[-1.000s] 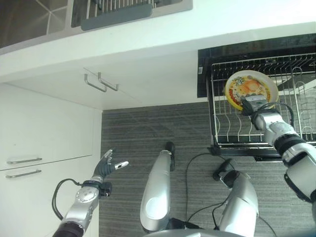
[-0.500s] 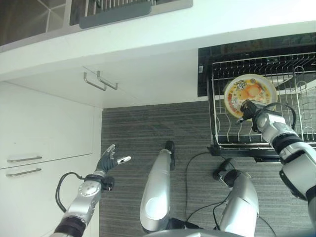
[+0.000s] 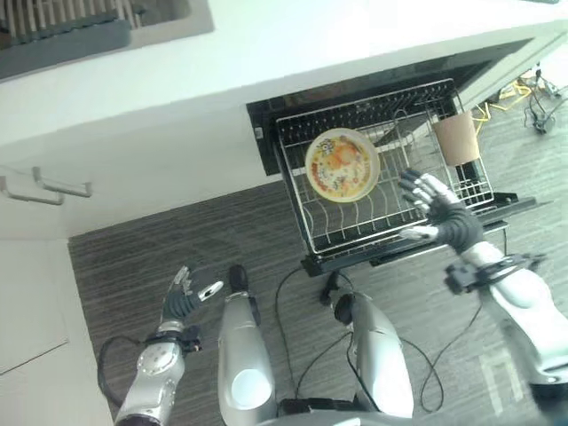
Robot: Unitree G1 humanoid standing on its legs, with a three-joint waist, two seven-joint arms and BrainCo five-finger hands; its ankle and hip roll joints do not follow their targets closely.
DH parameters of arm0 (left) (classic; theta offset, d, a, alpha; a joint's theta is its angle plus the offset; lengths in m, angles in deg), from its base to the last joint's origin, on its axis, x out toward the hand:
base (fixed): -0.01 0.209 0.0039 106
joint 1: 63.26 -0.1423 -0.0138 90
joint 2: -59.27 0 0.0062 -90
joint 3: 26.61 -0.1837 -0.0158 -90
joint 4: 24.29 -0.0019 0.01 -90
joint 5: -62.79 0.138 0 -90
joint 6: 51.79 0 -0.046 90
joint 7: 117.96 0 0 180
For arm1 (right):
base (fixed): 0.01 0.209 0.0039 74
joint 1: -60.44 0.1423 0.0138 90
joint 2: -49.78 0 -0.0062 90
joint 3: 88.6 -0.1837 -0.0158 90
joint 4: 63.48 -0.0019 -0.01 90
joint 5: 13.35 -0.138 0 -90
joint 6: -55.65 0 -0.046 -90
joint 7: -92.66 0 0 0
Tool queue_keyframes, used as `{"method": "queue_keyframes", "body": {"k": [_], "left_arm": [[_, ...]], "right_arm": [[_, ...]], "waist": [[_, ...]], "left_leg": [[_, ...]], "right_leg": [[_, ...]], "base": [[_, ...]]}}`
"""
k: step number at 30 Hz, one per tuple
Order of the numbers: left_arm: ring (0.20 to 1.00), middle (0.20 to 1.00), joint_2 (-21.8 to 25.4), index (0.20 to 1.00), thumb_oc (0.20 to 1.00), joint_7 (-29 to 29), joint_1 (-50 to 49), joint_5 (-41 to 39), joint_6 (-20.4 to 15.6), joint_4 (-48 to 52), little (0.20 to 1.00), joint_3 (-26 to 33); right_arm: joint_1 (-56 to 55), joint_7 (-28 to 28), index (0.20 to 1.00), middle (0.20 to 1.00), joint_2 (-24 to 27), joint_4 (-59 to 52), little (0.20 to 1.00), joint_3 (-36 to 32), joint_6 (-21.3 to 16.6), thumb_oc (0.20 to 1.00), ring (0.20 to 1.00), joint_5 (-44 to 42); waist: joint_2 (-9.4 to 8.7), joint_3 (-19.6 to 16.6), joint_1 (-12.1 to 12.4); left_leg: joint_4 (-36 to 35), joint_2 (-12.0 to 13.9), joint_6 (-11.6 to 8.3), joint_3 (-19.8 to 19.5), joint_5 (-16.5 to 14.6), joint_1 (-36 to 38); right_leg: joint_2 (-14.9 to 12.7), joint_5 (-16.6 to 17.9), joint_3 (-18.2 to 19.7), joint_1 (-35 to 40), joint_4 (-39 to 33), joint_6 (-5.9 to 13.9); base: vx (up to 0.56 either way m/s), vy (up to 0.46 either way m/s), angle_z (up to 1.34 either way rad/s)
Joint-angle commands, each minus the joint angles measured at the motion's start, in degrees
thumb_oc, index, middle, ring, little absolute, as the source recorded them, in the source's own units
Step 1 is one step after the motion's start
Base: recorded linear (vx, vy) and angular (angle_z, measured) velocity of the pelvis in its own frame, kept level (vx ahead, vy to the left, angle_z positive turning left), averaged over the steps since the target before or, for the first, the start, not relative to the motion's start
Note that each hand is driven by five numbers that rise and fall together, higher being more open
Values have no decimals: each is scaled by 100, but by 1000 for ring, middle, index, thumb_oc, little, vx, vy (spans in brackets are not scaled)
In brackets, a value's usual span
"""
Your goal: Place the dishes in the dishwasher.
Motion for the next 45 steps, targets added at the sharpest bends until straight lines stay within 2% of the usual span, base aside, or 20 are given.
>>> {"method": "queue_keyframes", "body": {"k": [1, 6, 10, 11, 12, 14, 15, 16, 17, 20, 21, 22, 23, 27, 28, 30, 32, 38, 42, 45], "left_arm": [[1000, 1000, 384, 1000, 1000, -68, -480, 96, -396, 120, 1000, 65], [1000, 1000, 316, 1000, 1000, 51, -599, 130, -656, -197, 1000, 196], [1000, 1000, 230, 1000, 1000, 171, -558, 134, -767, -424, 1000, 298], [1000, 1000, 218, 1000, 1000, 186, -526, 134, -768, -454, 1000, 289], [1000, 1000, 177, 1000, 1000, 174, -447, 147, -737, -464, 1000, 244], [1000, 1000, 108, 1000, 1000, 128, -402, 129, -703, -459, 1000, 191], [1000, 1000, 39, 1000, 1000, 87, -403, 150, -654, -422, 1000, 181], [1000, 1000, -27, 1000, 1000, 79, -347, 166, -678, -550, 1000, 121], [1000, 1000, -37, 1000, 1000, 76, -316, 169, -683, -593, 1000, 99], [1000, 1000, 41, 1000, 1000, -3, -75, 116, -476, -557, 1000, -68], [1000, 1000, 78, 1000, 1000, -28, -5, 102, -404, -500, 1000, -119], [1000, 1000, 104, 1000, 1000, -61, 55, 96, -364, -466, 1000, -175], [1000, 1000, 164, 1000, 1000, -122, 166, 81, -318, -445, 1000, -338], [1000, 1000, 238, 1000, 1000, -184, 239, -79, -281, -461, 1000, -425], [1000, 1000, 276, 1000, 1000, -137, 282, -120, -274, -553, 1000, -425], [1000, 1000, 279, 1000, 1000, -99, 302, -124, -289, -646, 1000, -438], [1000, 1000, 220, 1000, 1000, 34, 309, -73, -361, -856, 1000, -567], [1000, 1000, 115, 1000, 1000, 44, 305, -64, -459, -1036, 1000, -774], [1000, 1000, 161, 1000, 1000, -21, 300, -103, -244, -941, 1000, -878], [1000, 1000, 285, 1000, 1000, -33, 267, -39, 193, -530, 1000, -1053]], "right_arm": [[177, 245, 1000, 1000, 32, 206, 1000, -325, -543, 1000, 1000, -143], [-446, -445, 1000, 1000, -1, 526, 1000, -1363, -1267, 1000, 1000, -738], [-661, -1219, 1000, 1000, -383, 1402, 1000, -2426, -1854, 1000, 1000, -1248], [-643, -1616, 1000, 1000, -517, 1651, 1000, -2494, -1988, 1000, 1000, -1142], [-599, -2396, 1000, 1000, -693, 2099, 1000, -2504, -2200, 1000, 1000, -344], [-641, -3144, 1000, 1000, -706, 2538, 1000, -2442, -2315, 1000, 1000, 471], [-716, -3618, 1000, 1000, -795, 2679, 1000, -2431, -2282, 1000, 1000, 380], [-751, -4070, 1000, 1000, -1123, 3649, 1000, -2419, -2849, 1000, 1000, -277], [-719, -4103, 1000, 1000, -1165, 3799, 1000, -2414, -2877, 1000, 1000, -434], [-429, -3839, 1000, 1000, -1240, 4752, 1000, -2197, -2775, 1000, 1000, -1097], [-302, -3654, 944, 944, -1218, 5041, 944, -2052, -2745, 944, 944, -1326], [-195, -3502, 482, 482, -1209, 5228, 482, -1935, -2698, 482, 482, -1547], [82, -2911, 200, 200, -1197, 5608, 200, -1626, -2709, 200, 200, -1784], [489, -1709, 200, 200, -1230, 6027, 200, -1258, -2349, 200, 200, -2673], [677, -1227, 200, 200, -1344, 6393, 200, -1231, -2062, 200, 200, -3544], [803, -996, 200, 200, -1407, 6726, 200, -1301, -1794, 200, 200, -4009], [1102, -473, 200, 200, -1463, 7460, 200, -1409, -1247, 200, 200, -4659], [1693, -274, 200, 200, -1350, 8130, 200, -1381, -713, 200, 200, -4886], [1997, -198, 200, 200, -1113, 8153, 200, -1325, -525, 200, 200, -4888], [2417, -416, 200, 200, -917, 7558, 200, -1159, -493, 200, 200, -4670]], "waist": [[-3, -99, 96], [-74, -227, -144], [2, -364, -346], [35, -381, -367], [104, -379, -378], [184, -355, -391], [222, -345, -396], [291, -339, -379], [307, -337, -371], [390, -293, -280], [417, -280, -235], [430, -272, -203], [471, -296, -121], [578, -396, -17], [636, -443, 49], [680, -472, 90], [791, -550, 192], [951, -656, 342], [1024, -691, 413], [1047, -673, 501]], "left_leg": [[-338, 67, 87, 168, 213, 176], [-300, 83, 71, 297, 80, 333], [-134, 93, 39, 348, -64, 334], [-59, 98, 32, 340, -92, 295], [51, 99, 23, 307, -125, 216], [122, 90, 42, 277, -129, 153], [157, 72, 63, 264, -137, 127], [232, 69, 54, 240, -161, 40], [240, 64, 56, 230, -159, 21], [293, 26, 39, 111, -140, -149], [288, -13, 52, 62, -126, -199], [287, -48, 62, 27, -119, -237], [292, -121, 68, -56, -120, -297], [294, -133, 41, -83, -76, -352], [337, -165, 43, -105, -84, -393], [358, -171, 37, -111, -86, -409], [357, -183, 48, -102, -67, -393], [322, -246, 48, -142, -19, -377], [351, -276, 36, -187, -23, -357], [455, -322, 57, -247, -50, -395]], "right_leg": [[-659, -466, 541, 512, 120, 835], [-566, -434, 654, 653, -38, 826], [-562, -418, 760, 678, -96, 826], [-578, -423, 774, 651, -63, 819], [-615, -434, 796, 580, 15, 813], [-662, -440, 829, 511, 100, 794], [-682, -447, 860, 471, 156, 793], [-723, -458, 871, 400, 219, 798], [-728, -457, 869, 386, 228, 793], [-774, -448, 828, 265, 285, 755], [-787, -437, 826, 213, 307, 745], [-801, -438, 823, 175, 331, 741], [-836, -450, 823, 114, 385, 730], [-900, -538, 788, 43, 515, 689], [-958, -551, 776, -14, 602, 696], [-988, -568, 758, -34, 645, 694], [-1060, -570, 693, -58, 737, 692], [-1107, -633, 634, -72, 882, 661], [-1176, -676, 600, -61, 991, 645], [-1250, -687, 633, -125, 1136, 650]], "base": [[28, -78, -8], [24, -32, -12], [20, -2, -16], [-6, 12, -19], [-12, 30, -16], [-7, 61, -4], [6, 51, 1], [5, 23, 4], [-7, 0, 12], [-42, -16, 6], [-68, -32, 8], [-78, -60, 12], [-67, -49, 9], [-22, 1, 15], [-14, -1, 17], [4, -1, 21], [35, 6, 7], [32, 25, 6], [40, 29, 6], [13, 5, 14]]}}
